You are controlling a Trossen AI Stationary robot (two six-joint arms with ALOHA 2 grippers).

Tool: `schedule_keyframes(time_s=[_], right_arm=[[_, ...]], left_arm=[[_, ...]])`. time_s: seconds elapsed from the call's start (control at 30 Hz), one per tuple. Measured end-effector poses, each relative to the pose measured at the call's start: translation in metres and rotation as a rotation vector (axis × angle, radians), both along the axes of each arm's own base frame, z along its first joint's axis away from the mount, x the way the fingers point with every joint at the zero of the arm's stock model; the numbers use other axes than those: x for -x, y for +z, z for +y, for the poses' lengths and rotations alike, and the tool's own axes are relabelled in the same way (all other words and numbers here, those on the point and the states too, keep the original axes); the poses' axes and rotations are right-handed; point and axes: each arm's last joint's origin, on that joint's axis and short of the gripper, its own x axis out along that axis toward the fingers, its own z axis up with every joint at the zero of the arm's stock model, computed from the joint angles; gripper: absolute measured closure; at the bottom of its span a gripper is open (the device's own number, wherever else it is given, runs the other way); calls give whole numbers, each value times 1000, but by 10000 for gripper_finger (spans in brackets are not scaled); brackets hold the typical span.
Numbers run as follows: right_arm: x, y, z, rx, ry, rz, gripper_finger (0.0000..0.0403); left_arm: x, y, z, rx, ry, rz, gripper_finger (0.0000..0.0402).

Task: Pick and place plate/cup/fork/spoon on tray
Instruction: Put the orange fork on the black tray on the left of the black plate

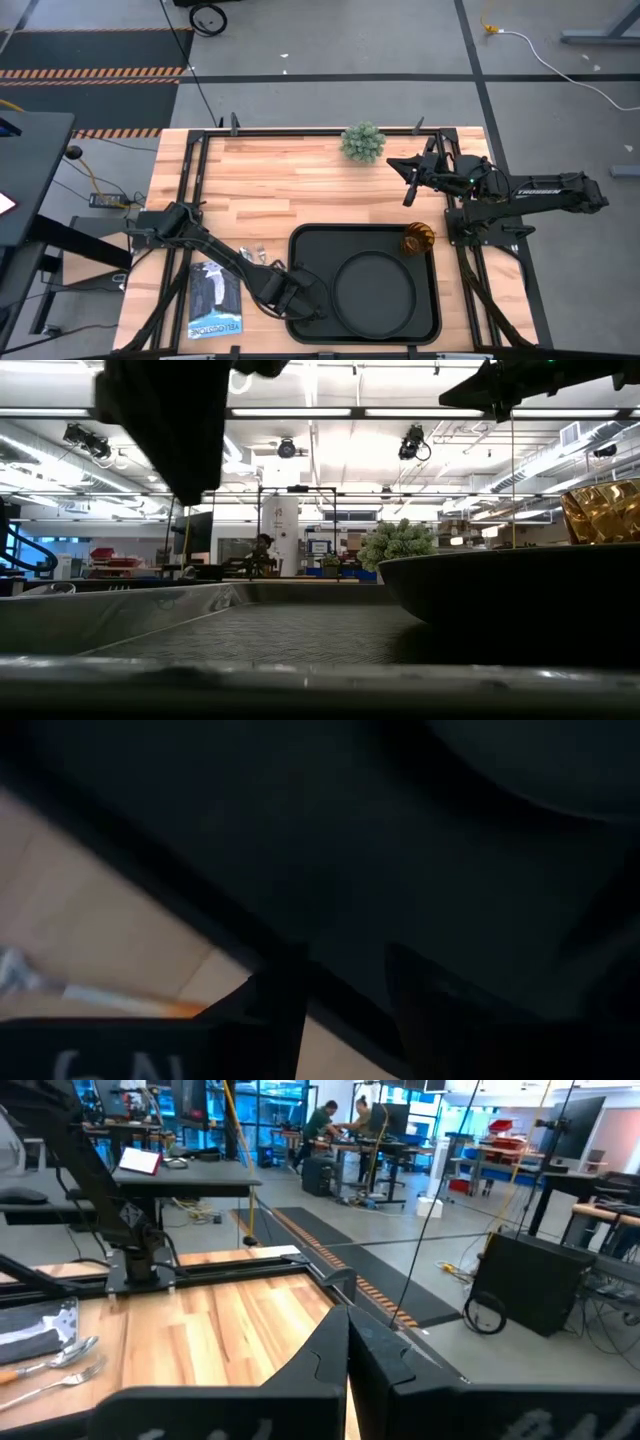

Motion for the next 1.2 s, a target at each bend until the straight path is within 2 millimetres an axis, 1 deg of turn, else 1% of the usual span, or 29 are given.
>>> schedule_keyframes(time_s=[0.07, 0.17, 0.27, 0.4, 0.47, 0.57, 0.73, 0.93, 1.1, 1.2], right_arm=[[0, 1, 0, 4, 0, -6, 396], [0, 2, 0, 6, 2, -17, 396], [0, 3, 0, 12, 2, -24, 396], [0, 4, 0, 17, 3, -35, 396], [0, 4, 0, 17, 3, -34, 396], [-2, 2, 0, 16, 4, -23, 396], [-6, 0, 0, 20, 27, -2, 396], [-9, -2, 0, 16, 39, 5, 396], [-10, -2, 0, -1, 45, -5, 396], [-11, -1, 1, -1, 51, -13, 396]], left_arm=[[-2, 1, -1, -1, -45, -21, 260], [-3, 1, -1, 10, -23, -28, 260], [-3, 1, 0, 15, 101, -46, 260], [-1, 1, 1, -32, 300, -126, 260], [-2, -4, 2, -69, 378, -165, 260], [-2, -15, 1, -122, 486, -186, 260], [2, -35, 3, -159, 666, -153, 260], [12, -36, 4, -166, 783, -95, 260], [26, -36, 6, -195, 851, 61, 260], [29, -35, 7, -208, 896, 92, 260]])
